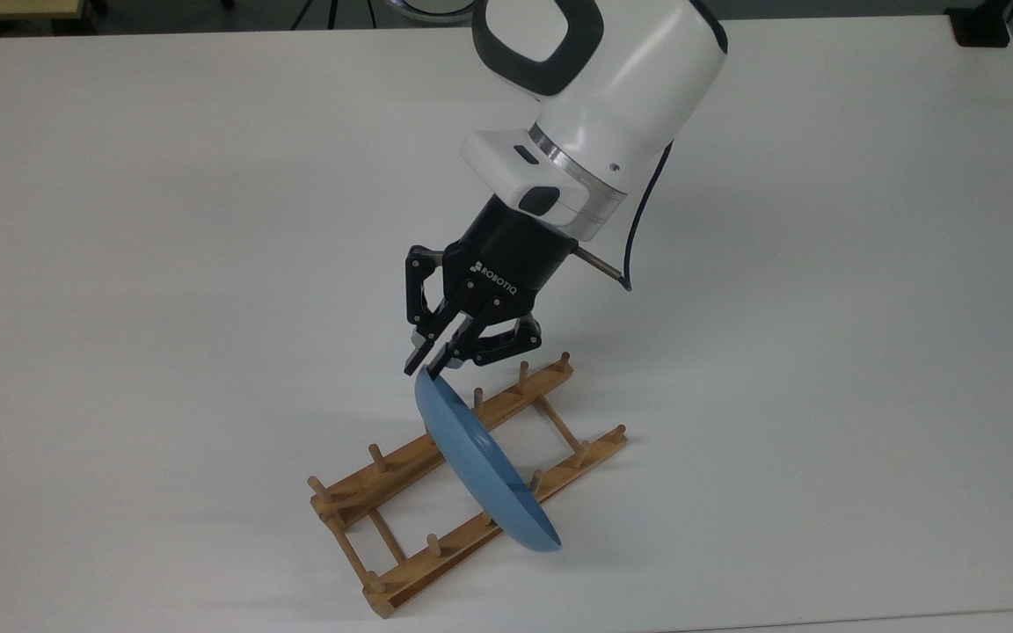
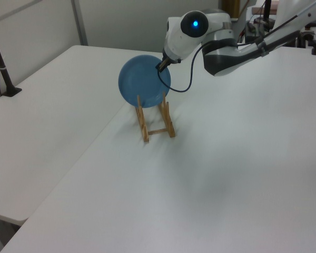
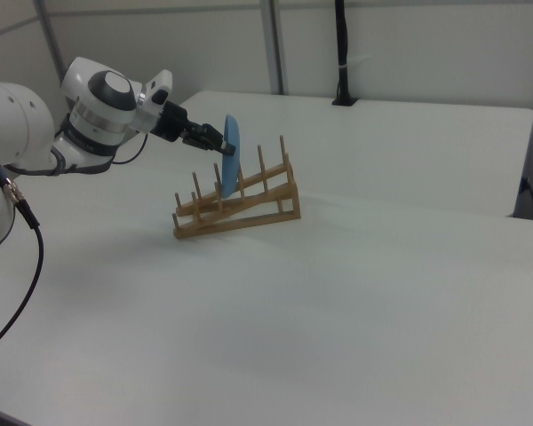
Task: Place plate in plate rack
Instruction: 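Lower the blue plate edge-down into a slot of the rack, then open the gripper to release the plate and lift away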
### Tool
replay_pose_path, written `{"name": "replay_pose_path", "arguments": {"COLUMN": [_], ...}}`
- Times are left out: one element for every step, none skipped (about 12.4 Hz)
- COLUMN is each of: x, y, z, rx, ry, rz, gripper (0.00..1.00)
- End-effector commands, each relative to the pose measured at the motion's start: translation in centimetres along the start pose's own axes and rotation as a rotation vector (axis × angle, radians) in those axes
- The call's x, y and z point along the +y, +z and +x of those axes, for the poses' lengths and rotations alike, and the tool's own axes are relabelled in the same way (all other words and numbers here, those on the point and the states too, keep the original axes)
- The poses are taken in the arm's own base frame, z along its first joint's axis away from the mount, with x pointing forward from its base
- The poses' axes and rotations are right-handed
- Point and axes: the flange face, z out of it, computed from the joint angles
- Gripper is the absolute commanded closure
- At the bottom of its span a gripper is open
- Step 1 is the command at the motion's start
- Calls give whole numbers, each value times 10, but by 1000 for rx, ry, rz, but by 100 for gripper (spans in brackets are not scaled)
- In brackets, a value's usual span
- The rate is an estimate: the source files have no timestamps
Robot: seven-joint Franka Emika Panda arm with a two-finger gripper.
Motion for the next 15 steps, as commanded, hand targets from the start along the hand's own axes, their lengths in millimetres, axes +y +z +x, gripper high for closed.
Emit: {"name": "replay_pose_path", "arguments": {"x": [-1, 0, -1, 1, 3, 2, 8, 11, 16, 22, 25, 34, 41, 49, 58], "y": [-3, -4, -7, -12, -15, -20, -29, -36, -43, -56, -62, -72, -77, -80, -87], "z": [-2, -1, 0, 4, 5, 6, 12, 15, 18, 23, 25, 29, 29, 26, 24], "rx": [12, 13, 14, 21, 23, 17, -3, -27, -39, -61, -93, -149, -199, -251, -296], "ry": [10, 14, 21, 43, 48, 58, 93, 122, 140, 166, 178, 183, 168, 141, 113], "rz": [8, 8, 12, 14, 17, 28, 52, 76, 89, 123, 157, 205, 218, 234, 271], "gripper": [49, 34, 24, 0, 0, 0, 0, 0, 0, 0, 0, 0, 0, 0, 0]}}
